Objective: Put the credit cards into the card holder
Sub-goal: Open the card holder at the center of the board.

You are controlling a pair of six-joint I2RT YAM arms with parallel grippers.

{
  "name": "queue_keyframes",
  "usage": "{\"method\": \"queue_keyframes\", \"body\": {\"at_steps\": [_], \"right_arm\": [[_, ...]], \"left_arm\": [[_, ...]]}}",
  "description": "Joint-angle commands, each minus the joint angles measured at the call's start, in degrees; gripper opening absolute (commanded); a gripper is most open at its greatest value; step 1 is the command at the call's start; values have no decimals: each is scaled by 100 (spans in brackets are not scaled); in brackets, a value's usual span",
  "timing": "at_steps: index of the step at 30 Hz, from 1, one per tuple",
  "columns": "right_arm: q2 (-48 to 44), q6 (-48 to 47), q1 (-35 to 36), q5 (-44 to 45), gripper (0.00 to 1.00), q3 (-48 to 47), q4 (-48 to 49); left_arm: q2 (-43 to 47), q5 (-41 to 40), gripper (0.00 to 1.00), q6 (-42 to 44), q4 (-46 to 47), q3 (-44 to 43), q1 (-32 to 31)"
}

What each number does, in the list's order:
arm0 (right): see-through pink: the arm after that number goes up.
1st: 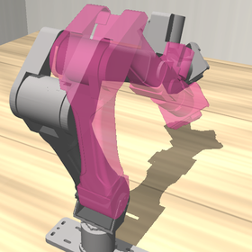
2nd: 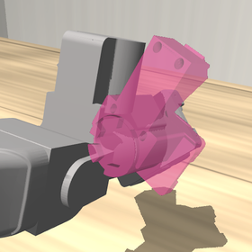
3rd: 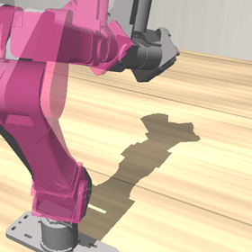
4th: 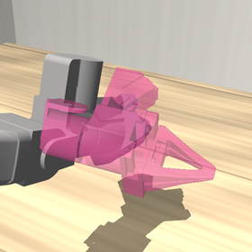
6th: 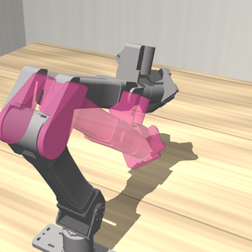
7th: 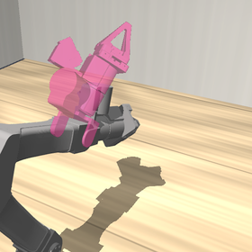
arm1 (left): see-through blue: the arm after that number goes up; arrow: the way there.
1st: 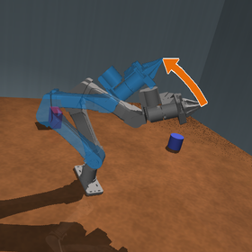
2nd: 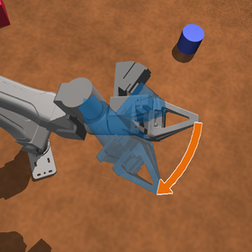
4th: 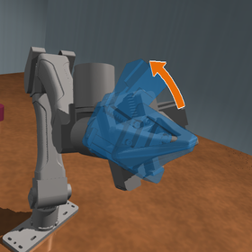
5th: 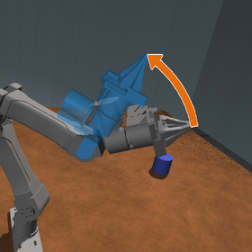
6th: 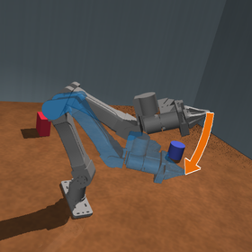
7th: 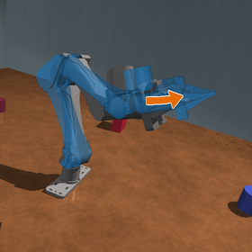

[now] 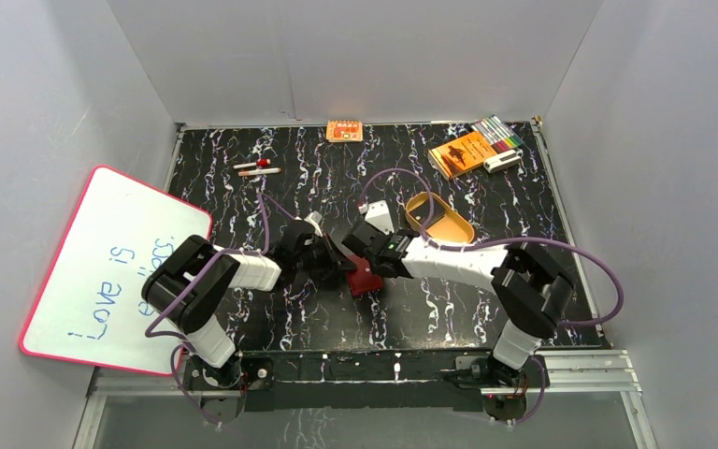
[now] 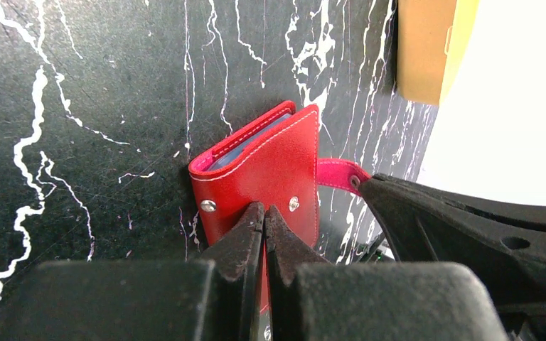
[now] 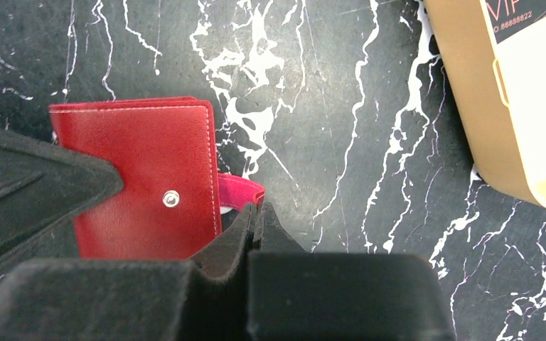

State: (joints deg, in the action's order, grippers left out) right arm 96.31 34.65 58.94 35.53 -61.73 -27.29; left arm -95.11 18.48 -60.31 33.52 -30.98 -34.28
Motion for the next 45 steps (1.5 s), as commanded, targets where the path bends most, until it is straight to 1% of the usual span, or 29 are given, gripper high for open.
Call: {"method": "queue_keyframes", "body": {"at_steps": [1, 2, 3, 6, 7, 10, 16, 19, 20, 24, 29, 34, 42, 45], "right_arm": [[-597, 224, -45, -259, 0, 242, 113], [-736, 232, -73, -377, 0, 328, 217], [-870, 234, -95, -468, 0, 408, 307], [-1201, 227, -141, -638, 0, 501, 428], [-1283, 220, -144, -666, 0, 492, 434], [-1494, 138, -146, -858, 0, 469, 534], [-1670, -87, -146, -1436, 0, 598, 957], [-1826, -74, -141, -1773, 0, 793, 1379], [-1886, -73, -139, -1868, 0, 863, 1511], [-2022, 12, -136, -2061, 0, 994, 1787], [-2165, 120, -141, -2261, 0, 1121, 2025], [-2303, 222, -137, -2501, 0, 1309, 2434], [-2309, 244, -139, -2505, 0, 1404, 2496], [-2331, 227, -137, -2477, 0, 1434, 2484]], "left_arm": [[99, -105, 0, 257, -650, -12, 27], [164, -80, 0, 257, -648, -13, 27], [244, -60, 4, 245, -659, -20, 27], [497, 2, 23, 261, -743, -90, 27], [643, 9, 31, 278, -804, -118, 27], [1036, -34, 47, 347, -1077, -183, 27], [2063, -529, 67, 533, -1879, -74, 26], [2615, -881, 79, 616, -2418, -9, 18], [2798, -988, 81, 644, -2562, 7, 16], [3252, -1124, 82, 678, -2894, 69, 5], [3316, -727, 82, 650, -2876, 206, 1], [3201, -460, 81, 630, -2579, 304, -27], [2710, -491, 78, 845, -2480, 92, -182], [2516, -528, 74, 951, -2457, 54, -206]]}}
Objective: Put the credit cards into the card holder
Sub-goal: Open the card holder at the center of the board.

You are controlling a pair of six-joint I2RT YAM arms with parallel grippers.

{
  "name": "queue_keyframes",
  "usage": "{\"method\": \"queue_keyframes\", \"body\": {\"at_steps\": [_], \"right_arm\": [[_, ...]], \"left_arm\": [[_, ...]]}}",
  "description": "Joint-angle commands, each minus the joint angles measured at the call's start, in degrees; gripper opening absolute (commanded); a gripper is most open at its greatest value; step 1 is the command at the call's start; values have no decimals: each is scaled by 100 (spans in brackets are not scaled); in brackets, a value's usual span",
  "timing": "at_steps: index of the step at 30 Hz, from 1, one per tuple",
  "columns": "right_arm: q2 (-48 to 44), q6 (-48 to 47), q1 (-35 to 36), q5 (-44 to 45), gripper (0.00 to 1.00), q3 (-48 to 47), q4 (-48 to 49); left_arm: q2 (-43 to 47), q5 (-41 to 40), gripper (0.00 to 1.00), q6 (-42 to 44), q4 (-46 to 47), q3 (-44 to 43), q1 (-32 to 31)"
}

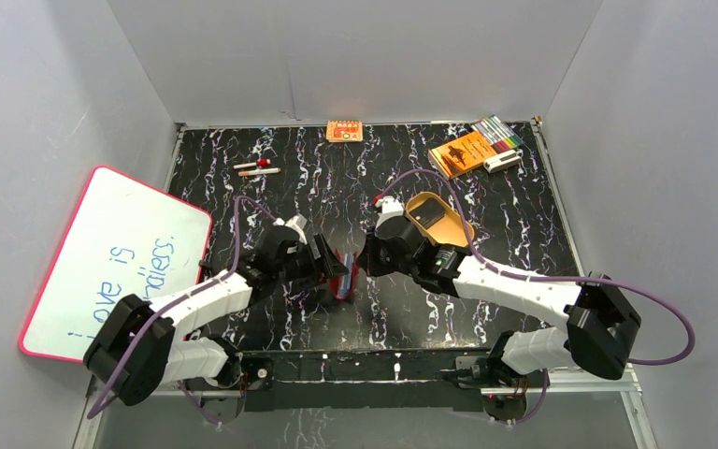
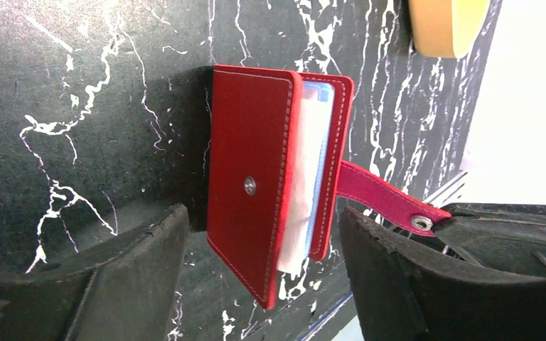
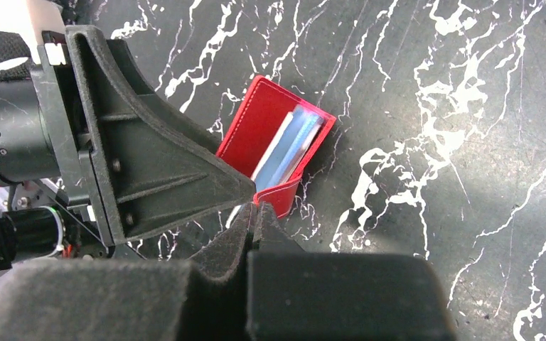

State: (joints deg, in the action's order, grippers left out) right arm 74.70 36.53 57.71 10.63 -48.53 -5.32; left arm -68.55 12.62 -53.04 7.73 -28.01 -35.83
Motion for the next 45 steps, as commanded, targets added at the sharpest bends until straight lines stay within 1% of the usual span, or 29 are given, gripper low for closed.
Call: {"method": "queue_keyframes", "body": {"at_steps": [1, 3, 6, 11, 15, 18, 21, 24, 27, 30, 32, 35, 37, 39, 42, 45], "right_arm": [[-174, 34, -20, 21, 0, 123, 280], [-190, 16, -22, 60, 0, 133, 240], [-246, -18, -17, 168, 0, 158, 157], [-388, -45, -17, 386, 0, 291, -9], [-470, -22, -22, 513, 0, 401, -107], [-510, 54, -16, 720, 0, 438, -340], [-506, 126, -18, 843, 0, 490, -485], [-447, 196, -16, 861, 0, 534, -567], [-385, 258, -16, 882, 0, 578, -597], [-328, 277, -16, 945, 0, 558, -657], [-291, 270, -22, 970, 0, 535, -707], [-272, 244, -20, 967, 0, 514, -720], [-263, 217, -15, 959, 0, 497, -722], [-255, 190, -19, 960, 0, 473, -723], [-232, 162, -19, 953, 0, 443, -733], [-221, 130, -20, 941, 0, 417, -733]], "left_arm": [[-200, 44, 71, 247, 124, -253, -55], [-288, 11, 62, 269, 119, -253, -63], [-272, -133, 52, 252, 116, -189, -64], [-183, -417, 39, 336, -37, -117, -59], [-282, -642, 25, 429, -272, -143, -60], [-271, -969, 19, 374, -483, -99, -64], [-221, -1096, 16, 348, -517, 12, -63], [-235, -1173, 15, 331, -566, 37, -63], [-235, -1391, 16, 293, -731, 37, -64], [-176, -1594, 21, 284, -1005, 29, -64], [-99, -1719, 27, 291, -1173, -25, -55], [68, -1882, 40, 328, -1429, -165, -64], [233, -1976, 51, 333, -1595, -275, -64], [410, -2062, 59, 357, -1759, -403, -64], [668, -2234, 67, 371, -2075, -619, -59], [903, -2337, 70, 429, -2285, -826, -59]]}}
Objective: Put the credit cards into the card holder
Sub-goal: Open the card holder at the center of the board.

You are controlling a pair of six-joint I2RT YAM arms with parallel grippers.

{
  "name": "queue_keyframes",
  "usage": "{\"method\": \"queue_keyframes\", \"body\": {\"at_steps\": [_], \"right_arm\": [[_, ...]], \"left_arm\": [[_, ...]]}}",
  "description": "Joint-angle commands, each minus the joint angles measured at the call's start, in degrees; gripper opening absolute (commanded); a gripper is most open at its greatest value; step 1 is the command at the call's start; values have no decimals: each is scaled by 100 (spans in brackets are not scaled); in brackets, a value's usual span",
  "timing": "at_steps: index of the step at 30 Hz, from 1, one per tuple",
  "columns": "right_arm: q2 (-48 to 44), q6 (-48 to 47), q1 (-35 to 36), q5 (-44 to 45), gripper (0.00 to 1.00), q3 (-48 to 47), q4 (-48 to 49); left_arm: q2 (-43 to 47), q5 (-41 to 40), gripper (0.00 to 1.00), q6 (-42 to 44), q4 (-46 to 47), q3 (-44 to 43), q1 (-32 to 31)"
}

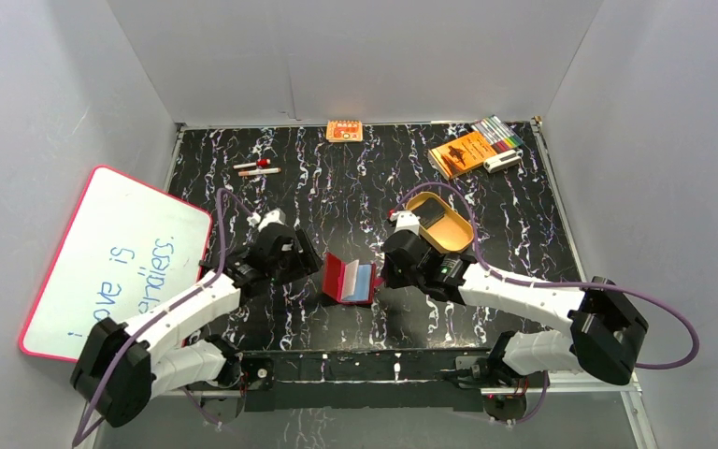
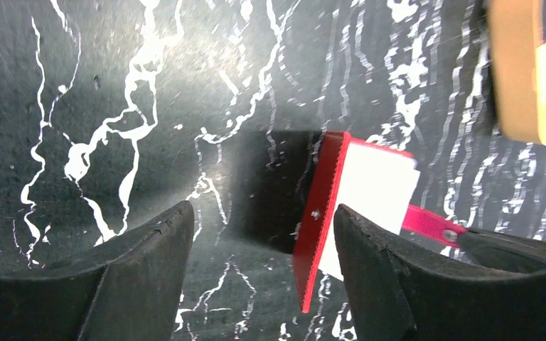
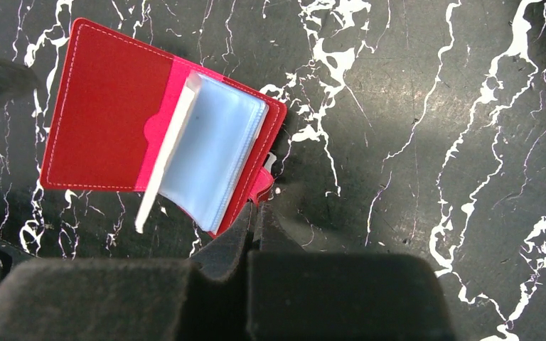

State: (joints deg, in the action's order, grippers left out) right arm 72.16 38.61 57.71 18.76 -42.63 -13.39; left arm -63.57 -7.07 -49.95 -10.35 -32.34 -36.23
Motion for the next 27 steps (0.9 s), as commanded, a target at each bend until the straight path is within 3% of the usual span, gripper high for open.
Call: {"method": "queue_keyframes", "body": {"at_steps": [1, 15, 21, 27], "right_arm": [[35, -88, -15, 125, 0, -179, 73], [-84, -237, -16, -119, 0, -390, 196], [-195, -240, -16, -205, 0, -369, 347], [-267, -249, -22, -232, 0, -386, 363]], "left_arm": [[480, -339, 70, 144, -481, -456, -22], [-87, 1871, 71, 256, 821, -1122, -256], [-430, 2196, 63, -79, 1525, -955, -382], [-781, 2046, 58, 40, 1577, -788, -437]]}}
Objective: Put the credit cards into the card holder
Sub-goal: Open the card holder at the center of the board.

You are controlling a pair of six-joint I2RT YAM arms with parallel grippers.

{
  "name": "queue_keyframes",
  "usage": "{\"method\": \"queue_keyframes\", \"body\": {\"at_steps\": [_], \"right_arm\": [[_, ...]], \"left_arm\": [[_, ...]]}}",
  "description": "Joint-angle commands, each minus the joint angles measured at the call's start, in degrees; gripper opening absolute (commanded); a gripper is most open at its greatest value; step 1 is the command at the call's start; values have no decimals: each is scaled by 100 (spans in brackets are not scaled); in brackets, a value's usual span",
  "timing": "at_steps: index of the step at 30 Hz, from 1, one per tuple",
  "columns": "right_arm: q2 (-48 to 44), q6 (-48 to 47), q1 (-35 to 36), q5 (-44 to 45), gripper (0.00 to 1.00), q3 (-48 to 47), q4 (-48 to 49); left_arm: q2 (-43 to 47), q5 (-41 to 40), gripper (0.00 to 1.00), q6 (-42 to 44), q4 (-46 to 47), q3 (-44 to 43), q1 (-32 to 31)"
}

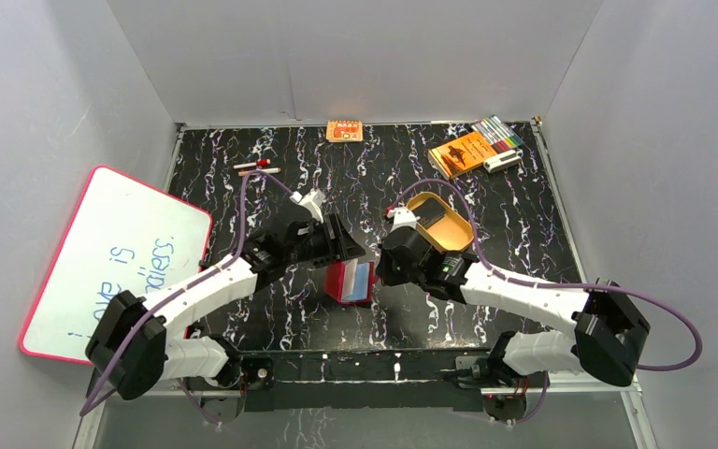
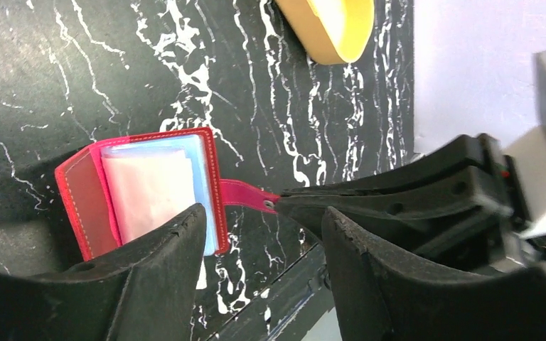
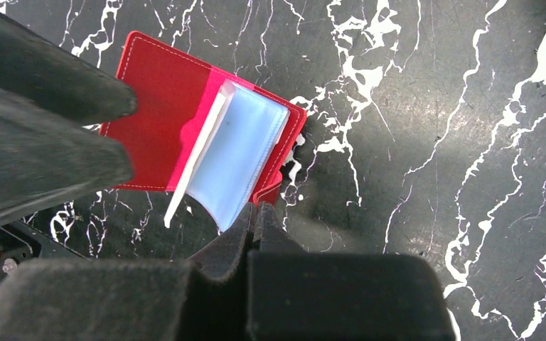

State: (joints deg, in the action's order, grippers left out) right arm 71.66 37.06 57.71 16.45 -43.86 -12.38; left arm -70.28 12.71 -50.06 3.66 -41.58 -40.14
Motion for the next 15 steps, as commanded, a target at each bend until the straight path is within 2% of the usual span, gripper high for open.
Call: {"method": "queue_keyframes", "body": {"at_steps": [1, 8, 15], "right_arm": [[-236, -94, -15, -5, 0, -264, 267], [-362, -67, -17, -45, 0, -212, 289], [-392, -75, -19, 0, 0, -207, 229]], "left_arm": [[-166, 2, 57, 110, 154, 162, -46], [-608, -134, 52, 265, 86, 269, -75], [-672, -496, 49, 462, -161, 272, -104]]}}
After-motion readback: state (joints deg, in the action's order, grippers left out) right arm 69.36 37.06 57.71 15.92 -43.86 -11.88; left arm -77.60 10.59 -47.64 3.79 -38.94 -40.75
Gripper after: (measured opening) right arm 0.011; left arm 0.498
